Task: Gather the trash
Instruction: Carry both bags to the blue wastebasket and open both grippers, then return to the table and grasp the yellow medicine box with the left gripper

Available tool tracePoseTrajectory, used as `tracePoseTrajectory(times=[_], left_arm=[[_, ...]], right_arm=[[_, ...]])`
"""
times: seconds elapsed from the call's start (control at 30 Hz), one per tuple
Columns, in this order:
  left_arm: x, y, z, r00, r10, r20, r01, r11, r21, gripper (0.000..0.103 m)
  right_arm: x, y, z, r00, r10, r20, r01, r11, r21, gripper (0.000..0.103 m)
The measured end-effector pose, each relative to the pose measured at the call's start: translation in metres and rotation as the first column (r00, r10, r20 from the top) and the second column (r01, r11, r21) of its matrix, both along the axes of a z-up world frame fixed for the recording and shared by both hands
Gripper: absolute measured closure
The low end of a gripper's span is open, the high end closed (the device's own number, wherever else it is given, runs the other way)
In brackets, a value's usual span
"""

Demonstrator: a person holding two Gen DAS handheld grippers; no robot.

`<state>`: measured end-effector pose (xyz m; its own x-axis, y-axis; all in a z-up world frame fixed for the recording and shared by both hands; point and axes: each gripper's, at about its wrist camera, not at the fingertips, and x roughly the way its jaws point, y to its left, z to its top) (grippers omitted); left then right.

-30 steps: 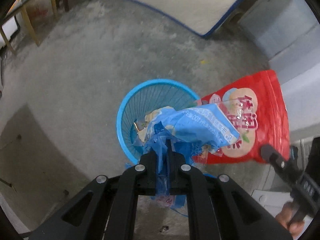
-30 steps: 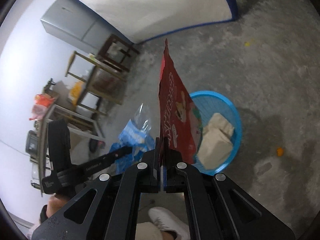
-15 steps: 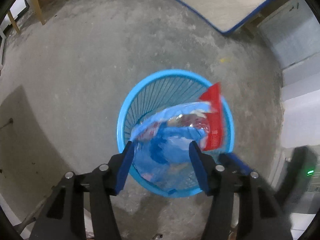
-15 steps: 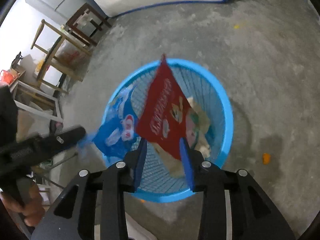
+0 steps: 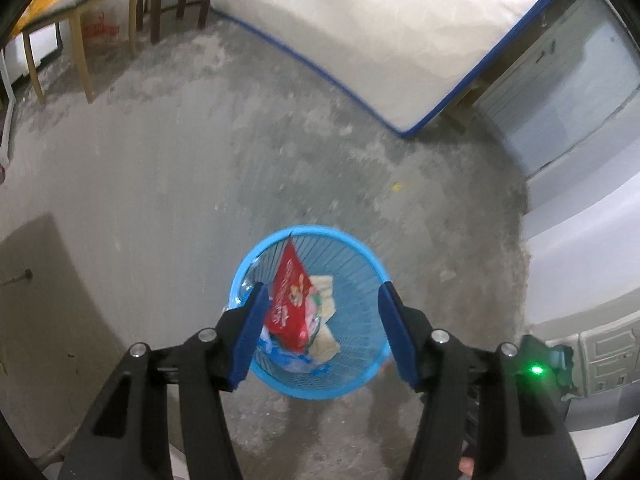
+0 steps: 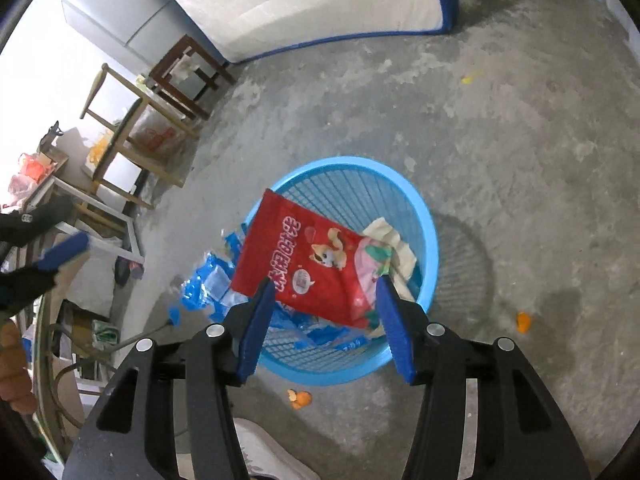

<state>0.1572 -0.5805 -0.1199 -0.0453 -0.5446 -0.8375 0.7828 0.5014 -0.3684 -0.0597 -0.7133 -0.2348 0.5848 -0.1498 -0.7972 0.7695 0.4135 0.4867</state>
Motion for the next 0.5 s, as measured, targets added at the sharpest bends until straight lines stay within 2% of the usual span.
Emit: tracePoseTrajectory(times=[0.13,0.3,0.37,0.5], left_arm=[[-0.004,0.035,0.048,0.999,0.002,0.053,0.002,0.997,-0.078,0.048],[-0.011,0.106,0.110,0.993,0.013,0.115,0.008,0.984,-0.180,0.043],[-0.014,0.135,0.125,0.990,0.029,0.138,-0.001,0.979,-0.203,0.040],[-0.018,0.209,0.147,0.981,0.086,0.171,-0.042,0.969,-0.245,0.035]], right_arm=[[-0.001,0.008,0.013,1.000,0.021,0.013,-0.021,0.999,-0.024,0.052],[0.001,0.032,0.049,0.997,0.083,0.003,-0.082,0.991,-0.101,0.048],[0.002,0.042,0.066,0.995,0.104,-0.006,-0.103,0.984,-0.145,0.042],[0.011,0.067,0.099,0.988,0.154,-0.024,-0.156,0.966,-0.208,0.038]])
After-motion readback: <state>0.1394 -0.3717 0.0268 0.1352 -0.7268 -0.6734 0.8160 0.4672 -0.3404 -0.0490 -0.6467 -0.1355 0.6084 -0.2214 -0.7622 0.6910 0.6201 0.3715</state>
